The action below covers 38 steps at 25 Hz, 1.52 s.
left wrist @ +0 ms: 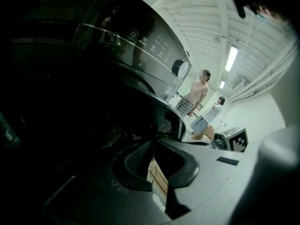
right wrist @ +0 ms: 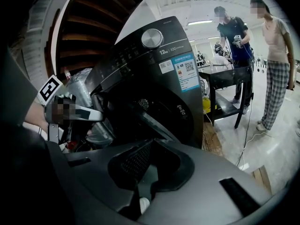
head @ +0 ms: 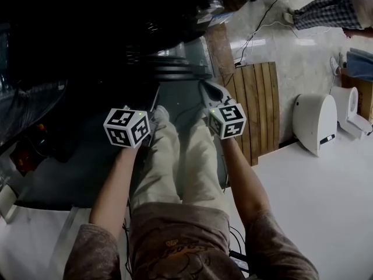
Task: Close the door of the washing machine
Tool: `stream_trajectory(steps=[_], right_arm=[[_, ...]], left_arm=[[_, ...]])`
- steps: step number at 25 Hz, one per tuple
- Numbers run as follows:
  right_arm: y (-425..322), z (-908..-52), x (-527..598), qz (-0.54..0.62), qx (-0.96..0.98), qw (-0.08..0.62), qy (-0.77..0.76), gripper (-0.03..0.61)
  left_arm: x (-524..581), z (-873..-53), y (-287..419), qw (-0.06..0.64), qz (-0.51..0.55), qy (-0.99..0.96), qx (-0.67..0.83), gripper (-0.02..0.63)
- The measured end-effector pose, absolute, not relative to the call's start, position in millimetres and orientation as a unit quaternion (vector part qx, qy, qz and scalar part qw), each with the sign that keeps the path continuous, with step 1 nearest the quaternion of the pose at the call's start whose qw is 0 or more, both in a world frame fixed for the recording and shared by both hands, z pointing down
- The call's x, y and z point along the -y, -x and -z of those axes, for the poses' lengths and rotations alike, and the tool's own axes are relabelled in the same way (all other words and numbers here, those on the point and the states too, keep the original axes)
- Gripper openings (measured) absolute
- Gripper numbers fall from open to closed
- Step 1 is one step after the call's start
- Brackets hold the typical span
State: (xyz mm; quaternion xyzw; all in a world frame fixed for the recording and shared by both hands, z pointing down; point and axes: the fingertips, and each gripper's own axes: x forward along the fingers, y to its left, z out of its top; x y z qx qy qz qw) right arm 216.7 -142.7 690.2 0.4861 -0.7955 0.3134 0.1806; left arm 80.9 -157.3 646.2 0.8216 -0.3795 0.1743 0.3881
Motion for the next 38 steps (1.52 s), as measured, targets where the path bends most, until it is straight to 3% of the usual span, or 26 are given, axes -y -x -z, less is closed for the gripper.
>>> stream_trajectory(steps=[27, 38], right_arm=[[-223.4, -690.5, 264.1, -0.291, 0.809, 0.228, -0.457, 0.002], [-223.1, -688.7, 263.7, -0.303, 0.812, 0.212, -0.452, 0.000]], left_arm=[[237.2, -639.3, -71.4, 0.363, -0.150, -0.793, 0.465, 0.005], [237.0, -639.8, -75.7, 0.355, -0.147, -0.801, 0.459, 0.002]])
